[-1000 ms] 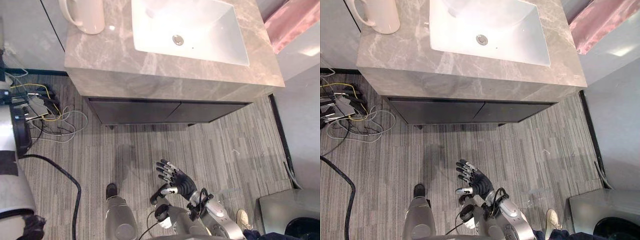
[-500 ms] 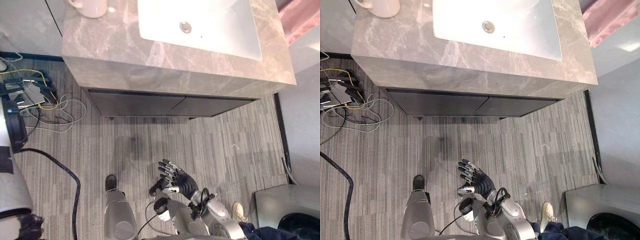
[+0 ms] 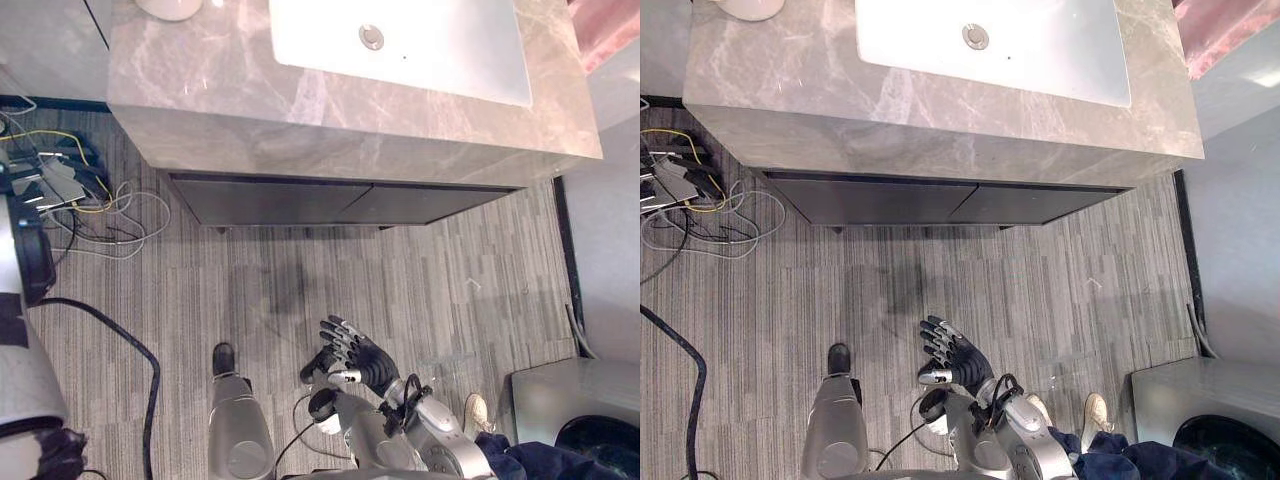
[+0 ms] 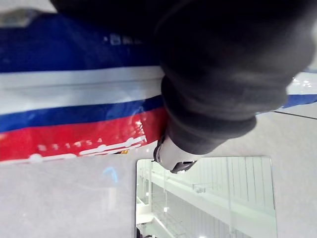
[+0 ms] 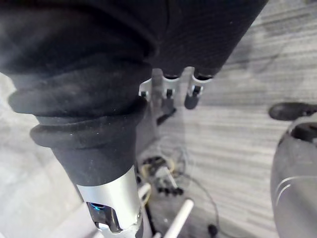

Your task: Organize washtable

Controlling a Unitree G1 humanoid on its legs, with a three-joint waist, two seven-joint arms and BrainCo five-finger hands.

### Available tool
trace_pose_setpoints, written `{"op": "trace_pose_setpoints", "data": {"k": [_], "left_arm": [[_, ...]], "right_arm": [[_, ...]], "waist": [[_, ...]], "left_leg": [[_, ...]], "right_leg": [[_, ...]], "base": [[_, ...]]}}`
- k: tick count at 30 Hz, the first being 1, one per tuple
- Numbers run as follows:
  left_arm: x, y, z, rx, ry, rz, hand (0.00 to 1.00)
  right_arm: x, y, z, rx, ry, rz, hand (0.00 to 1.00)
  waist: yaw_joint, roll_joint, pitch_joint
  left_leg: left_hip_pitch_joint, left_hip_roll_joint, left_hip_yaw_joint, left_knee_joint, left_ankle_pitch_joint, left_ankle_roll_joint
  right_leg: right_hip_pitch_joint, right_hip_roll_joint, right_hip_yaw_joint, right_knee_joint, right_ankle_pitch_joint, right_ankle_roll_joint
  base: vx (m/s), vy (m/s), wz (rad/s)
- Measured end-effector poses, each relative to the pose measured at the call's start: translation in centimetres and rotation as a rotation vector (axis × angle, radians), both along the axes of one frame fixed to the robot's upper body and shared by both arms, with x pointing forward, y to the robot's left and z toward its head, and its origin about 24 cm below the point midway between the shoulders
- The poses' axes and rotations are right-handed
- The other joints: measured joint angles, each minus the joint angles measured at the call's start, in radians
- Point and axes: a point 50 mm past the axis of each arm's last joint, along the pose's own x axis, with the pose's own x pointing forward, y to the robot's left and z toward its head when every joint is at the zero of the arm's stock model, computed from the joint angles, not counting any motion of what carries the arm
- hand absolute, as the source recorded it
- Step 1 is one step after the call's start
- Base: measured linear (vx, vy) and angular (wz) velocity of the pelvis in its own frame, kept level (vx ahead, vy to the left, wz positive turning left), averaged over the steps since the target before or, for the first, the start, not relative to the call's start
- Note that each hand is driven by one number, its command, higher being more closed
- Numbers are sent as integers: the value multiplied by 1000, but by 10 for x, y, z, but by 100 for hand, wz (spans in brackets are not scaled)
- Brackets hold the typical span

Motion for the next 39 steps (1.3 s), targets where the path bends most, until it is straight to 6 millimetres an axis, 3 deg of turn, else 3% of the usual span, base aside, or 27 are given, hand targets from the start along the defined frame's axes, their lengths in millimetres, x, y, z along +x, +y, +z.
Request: {"op": "trace_pose_setpoints", "data": {"k": [12, 34, 39], "left_arm": [[-12, -11, 23, 16, -55, -10, 100], [-8, -16, 20, 37, -39, -10, 100], [-5, -13, 15, 30, -28, -13, 100]], "right_arm": [[2, 0, 0, 6, 7, 0, 0], [-1, -1, -7, 8, 38, 12, 0], [-2, -2, -7, 19, 47, 19, 0]], "waist": [[-45, 10, 7], [-47, 21, 15], [-44, 36, 23]], "left_leg": [[9, -5, 9, -6, 0, 0], [6, -12, 14, -6, 0, 0], [6, -17, 8, -6, 0, 0]], "right_leg": [[-4, -5, 15, 0, 0, 0], [-16, -12, 21, 0, 0, 0], [-15, -14, 24, -4, 0, 0]], "base": [[-20, 109, -3], [-38, 135, -2], [0, 0, 1]]}}
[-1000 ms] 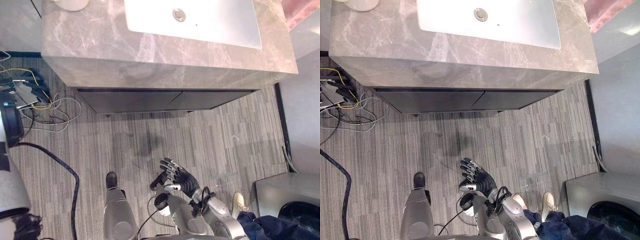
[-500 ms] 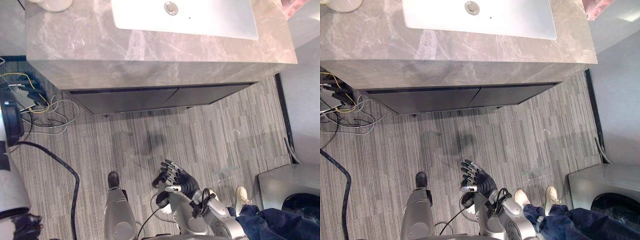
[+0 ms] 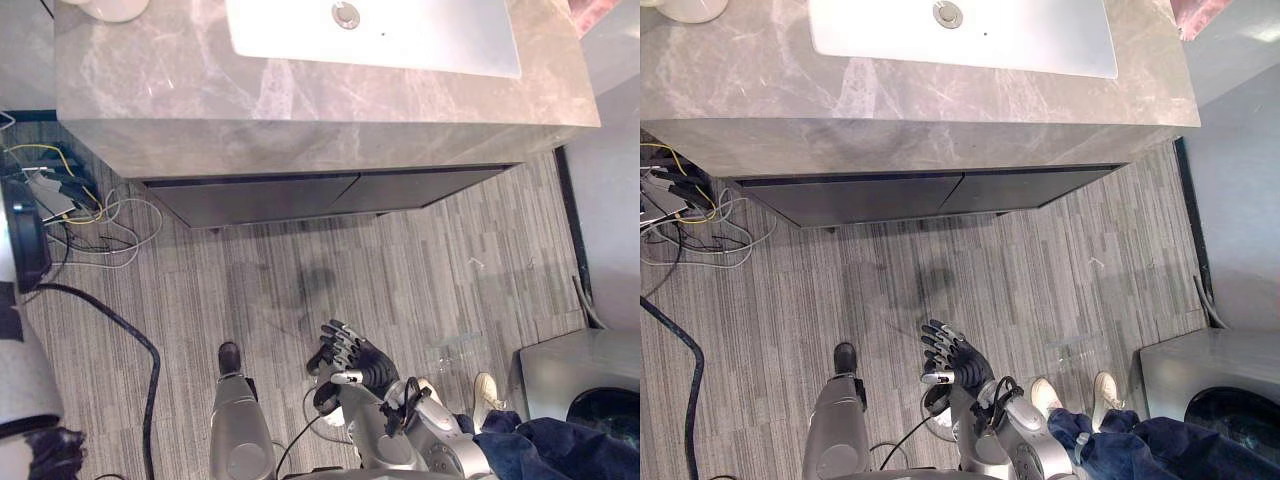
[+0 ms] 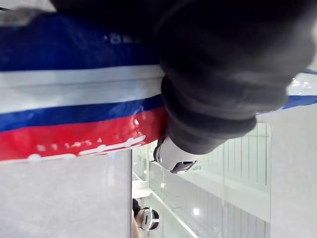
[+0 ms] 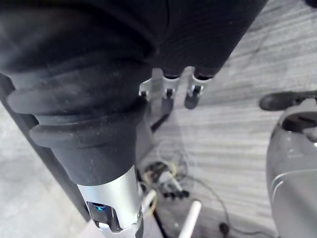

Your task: Organize washtable

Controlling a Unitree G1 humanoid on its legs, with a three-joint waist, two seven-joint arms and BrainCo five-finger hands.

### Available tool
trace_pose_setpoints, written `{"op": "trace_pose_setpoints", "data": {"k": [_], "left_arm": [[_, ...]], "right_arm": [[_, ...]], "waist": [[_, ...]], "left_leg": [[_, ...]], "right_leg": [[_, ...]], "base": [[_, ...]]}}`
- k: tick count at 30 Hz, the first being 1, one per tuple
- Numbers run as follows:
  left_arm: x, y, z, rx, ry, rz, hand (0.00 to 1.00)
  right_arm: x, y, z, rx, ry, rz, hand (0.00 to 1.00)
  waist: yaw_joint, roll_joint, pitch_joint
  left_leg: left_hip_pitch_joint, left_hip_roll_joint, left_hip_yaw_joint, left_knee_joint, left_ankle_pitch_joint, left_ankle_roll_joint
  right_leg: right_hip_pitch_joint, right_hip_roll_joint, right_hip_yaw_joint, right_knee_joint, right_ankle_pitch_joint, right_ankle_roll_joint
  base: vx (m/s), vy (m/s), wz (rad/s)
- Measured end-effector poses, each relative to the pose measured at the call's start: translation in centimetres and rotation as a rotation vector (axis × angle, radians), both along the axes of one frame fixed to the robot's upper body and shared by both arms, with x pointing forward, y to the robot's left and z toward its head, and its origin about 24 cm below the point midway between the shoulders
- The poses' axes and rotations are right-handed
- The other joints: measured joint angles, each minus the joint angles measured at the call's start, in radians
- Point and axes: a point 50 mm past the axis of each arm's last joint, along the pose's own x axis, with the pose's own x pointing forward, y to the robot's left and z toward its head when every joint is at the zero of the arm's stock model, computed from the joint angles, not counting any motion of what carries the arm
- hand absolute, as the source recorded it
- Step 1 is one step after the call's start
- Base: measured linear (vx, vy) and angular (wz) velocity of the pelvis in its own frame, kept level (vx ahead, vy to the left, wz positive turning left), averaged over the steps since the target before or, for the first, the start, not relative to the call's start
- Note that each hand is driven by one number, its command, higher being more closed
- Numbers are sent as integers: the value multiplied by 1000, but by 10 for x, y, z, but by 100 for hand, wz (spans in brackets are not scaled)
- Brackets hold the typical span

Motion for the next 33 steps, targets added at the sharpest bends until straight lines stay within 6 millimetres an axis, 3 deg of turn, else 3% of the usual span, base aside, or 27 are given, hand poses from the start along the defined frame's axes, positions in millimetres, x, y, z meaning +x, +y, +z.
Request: {"op": "trace_pose_setpoints", "data": {"k": [8, 15, 33], "left_arm": [[18, 3, -23, -17, 72, -11, 100], [30, 0, -38, -22, 116, -43, 100], [42, 5, -60, -74, 166, -64, 100]], "right_arm": [[-6, -1, -4, -31, 11, 47, 0], [-7, -6, -5, -42, 17, 47, 0], [-14, -3, -9, -37, 41, 58, 0]], "waist": [[-1, 11, 5], [1, 60, 0], [3, 68, -1]], "left_leg": [[0, -12, -8, 9, 0, 0], [-6, -23, -33, 16, 0, 0], [-29, -24, -48, 35, 0, 1]], "right_leg": [[-5, -14, 22, -1, 0, 0], [-5, -17, 25, -1, 0, 0], [-24, -18, 31, -2, 17, -11]], "base": [[-22, 71, -5], [-50, 142, 2], [-73, 143, -1]]}}
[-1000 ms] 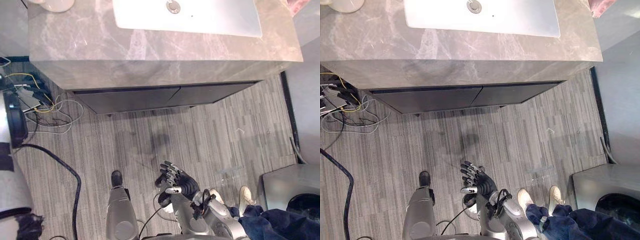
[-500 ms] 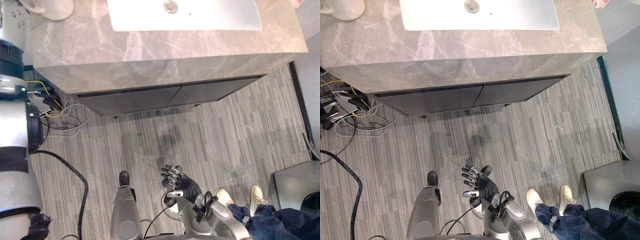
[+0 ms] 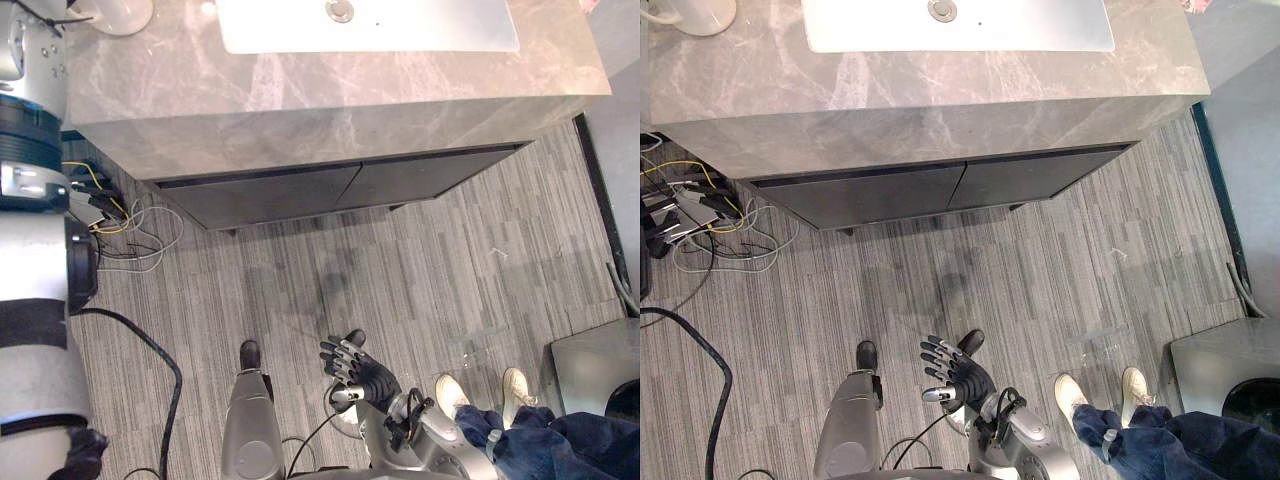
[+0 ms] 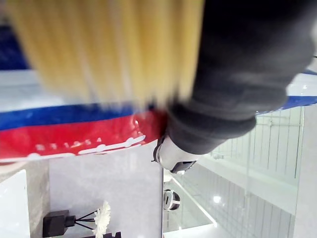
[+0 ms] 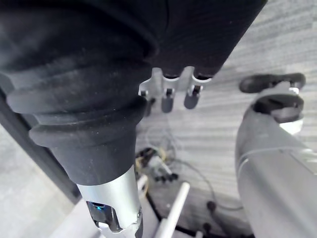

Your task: Organize washtable

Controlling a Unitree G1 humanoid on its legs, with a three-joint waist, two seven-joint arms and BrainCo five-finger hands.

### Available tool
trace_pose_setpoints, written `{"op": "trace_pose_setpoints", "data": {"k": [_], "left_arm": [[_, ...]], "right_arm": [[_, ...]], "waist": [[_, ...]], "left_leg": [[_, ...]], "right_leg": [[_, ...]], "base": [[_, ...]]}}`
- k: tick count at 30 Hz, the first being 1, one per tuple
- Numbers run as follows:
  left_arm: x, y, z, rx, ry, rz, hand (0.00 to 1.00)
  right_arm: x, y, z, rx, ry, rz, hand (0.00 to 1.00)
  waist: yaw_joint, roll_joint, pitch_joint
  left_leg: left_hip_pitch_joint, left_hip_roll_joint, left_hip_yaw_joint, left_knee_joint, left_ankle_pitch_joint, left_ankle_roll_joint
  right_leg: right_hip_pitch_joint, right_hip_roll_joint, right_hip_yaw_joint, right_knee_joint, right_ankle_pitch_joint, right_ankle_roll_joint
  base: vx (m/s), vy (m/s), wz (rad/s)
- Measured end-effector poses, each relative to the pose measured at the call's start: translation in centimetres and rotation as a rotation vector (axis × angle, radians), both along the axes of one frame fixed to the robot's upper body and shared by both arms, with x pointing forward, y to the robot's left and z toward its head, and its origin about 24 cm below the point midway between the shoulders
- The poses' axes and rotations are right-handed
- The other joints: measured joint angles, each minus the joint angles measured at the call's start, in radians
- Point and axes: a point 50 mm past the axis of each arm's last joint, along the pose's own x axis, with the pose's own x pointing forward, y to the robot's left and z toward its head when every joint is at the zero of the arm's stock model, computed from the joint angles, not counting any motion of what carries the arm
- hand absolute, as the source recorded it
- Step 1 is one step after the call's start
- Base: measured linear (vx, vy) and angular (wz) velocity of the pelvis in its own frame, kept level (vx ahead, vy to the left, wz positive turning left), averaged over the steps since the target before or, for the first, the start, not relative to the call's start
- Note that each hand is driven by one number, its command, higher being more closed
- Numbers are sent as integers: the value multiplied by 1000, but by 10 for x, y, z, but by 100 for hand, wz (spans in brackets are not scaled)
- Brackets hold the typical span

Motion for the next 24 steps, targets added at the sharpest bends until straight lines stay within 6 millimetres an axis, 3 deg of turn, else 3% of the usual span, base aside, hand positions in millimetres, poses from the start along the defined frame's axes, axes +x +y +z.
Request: {"op": "trace_pose_setpoints", "data": {"k": [24], "left_arm": [[2, 1, -3, 0, 21, -16, 100]], "right_arm": [[-5, -1, -3, 0, 18, -7, 0]], "waist": [[9, 10, -4]], "left_leg": [[-15, -2, -11, 6, 5, 6]], "right_leg": [[-6, 0, -5, -1, 5, -6]], "base": [[-39, 147, 1]]}}
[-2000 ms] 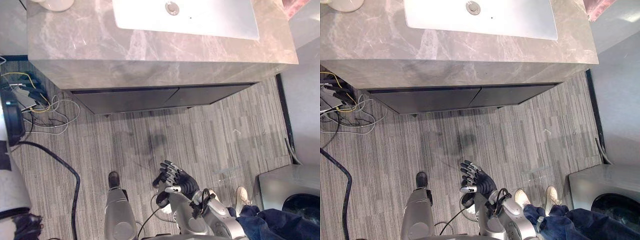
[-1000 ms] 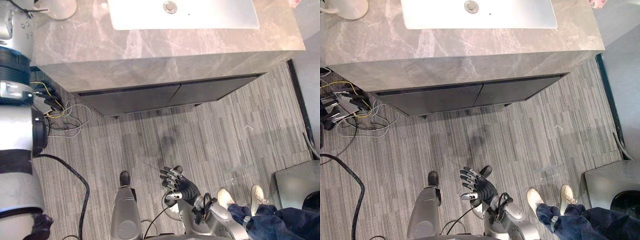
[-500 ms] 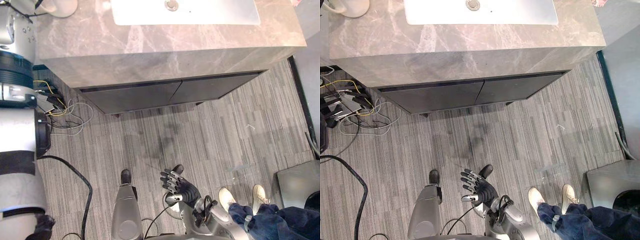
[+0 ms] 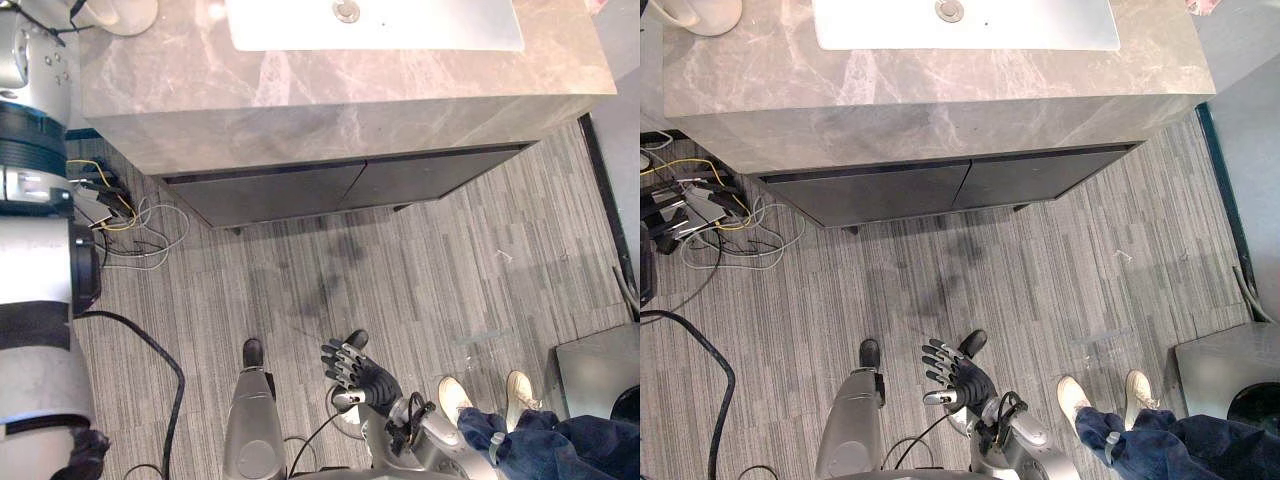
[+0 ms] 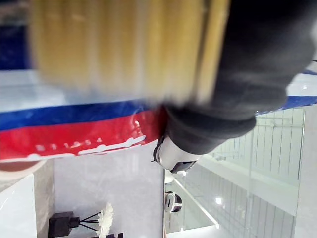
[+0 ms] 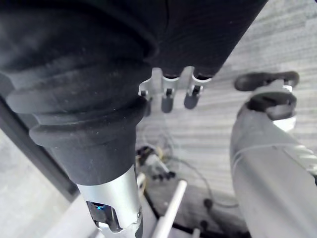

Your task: Organize washtable

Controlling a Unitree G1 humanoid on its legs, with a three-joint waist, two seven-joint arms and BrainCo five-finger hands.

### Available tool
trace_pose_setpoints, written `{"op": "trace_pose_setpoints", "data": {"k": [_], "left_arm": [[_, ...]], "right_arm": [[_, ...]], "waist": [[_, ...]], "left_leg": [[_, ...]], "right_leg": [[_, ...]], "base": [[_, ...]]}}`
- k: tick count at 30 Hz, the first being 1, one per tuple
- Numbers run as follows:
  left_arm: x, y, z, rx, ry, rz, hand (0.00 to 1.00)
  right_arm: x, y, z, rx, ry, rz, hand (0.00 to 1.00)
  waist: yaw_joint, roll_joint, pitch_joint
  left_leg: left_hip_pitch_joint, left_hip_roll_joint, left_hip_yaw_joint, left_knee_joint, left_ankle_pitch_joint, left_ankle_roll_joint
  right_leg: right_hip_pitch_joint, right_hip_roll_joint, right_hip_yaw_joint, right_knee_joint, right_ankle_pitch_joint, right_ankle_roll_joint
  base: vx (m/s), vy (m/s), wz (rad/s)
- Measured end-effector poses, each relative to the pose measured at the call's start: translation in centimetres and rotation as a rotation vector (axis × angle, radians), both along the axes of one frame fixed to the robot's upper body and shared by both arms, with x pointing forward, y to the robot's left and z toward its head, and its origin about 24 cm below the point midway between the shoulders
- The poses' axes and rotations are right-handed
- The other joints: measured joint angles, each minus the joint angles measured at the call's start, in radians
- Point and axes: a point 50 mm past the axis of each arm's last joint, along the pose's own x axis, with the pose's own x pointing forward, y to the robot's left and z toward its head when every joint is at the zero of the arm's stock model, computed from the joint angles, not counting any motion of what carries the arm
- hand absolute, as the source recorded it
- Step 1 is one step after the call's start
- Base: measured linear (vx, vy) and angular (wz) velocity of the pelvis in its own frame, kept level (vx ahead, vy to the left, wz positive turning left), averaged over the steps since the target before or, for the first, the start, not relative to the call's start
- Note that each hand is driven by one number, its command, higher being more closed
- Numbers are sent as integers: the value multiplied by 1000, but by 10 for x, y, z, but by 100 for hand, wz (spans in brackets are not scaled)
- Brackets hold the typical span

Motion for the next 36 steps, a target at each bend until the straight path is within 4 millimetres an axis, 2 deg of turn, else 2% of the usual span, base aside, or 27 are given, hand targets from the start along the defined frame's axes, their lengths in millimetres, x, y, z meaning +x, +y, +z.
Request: {"op": "trace_pose_setpoints", "data": {"k": [8, 9, 18, 25, 36], "left_arm": [[3, -5, -1, 38, 25, 3, 100], [3, -5, -1, 44, 27, -1, 0], [1, -9, 6, 89, 30, -6, 0], [-7, -1, 13, 90, 9, 20, 0], [-7, 0, 13, 102, 13, 28, 0]], "right_arm": [[-1, 0, 0, 1, 3, 0, 0], [-1, 0, 0, 1, 3, 0, 0], [-4, 0, -2, 9, 18, -8, 0], [-4, -1, -2, 18, 24, -14, 0], [-3, 4, -2, 53, 47, -22, 0]], "waist": [[-6, 5, -16], [-8, 6, -16], [-13, 6, -16], [-15, 5, -21], [-16, 5, -83]], "left_leg": [[-15, -1, 1, 0, 5, 4], [-14, -1, 2, 0, 5, 4], [-14, 0, 21, 2, 9, 8], [-14, 2, 19, -7, 21, -1], [14, -17, 10, -42, 35, 5]], "right_leg": [[-15, -1, 2, 0, 9, -7], [-15, -1, 4, 0, 11, -8], [-28, -4, 32, -1, 27, -14], [-30, -7, 21, -2, 3, -17], [-10, -20, 9, -1, 8, -13]], "base": [[-21, 77, 0], [-14, 58, -3], [-44, 96, -7], [-47, 125, 1], [-8, 143, 5]]}}
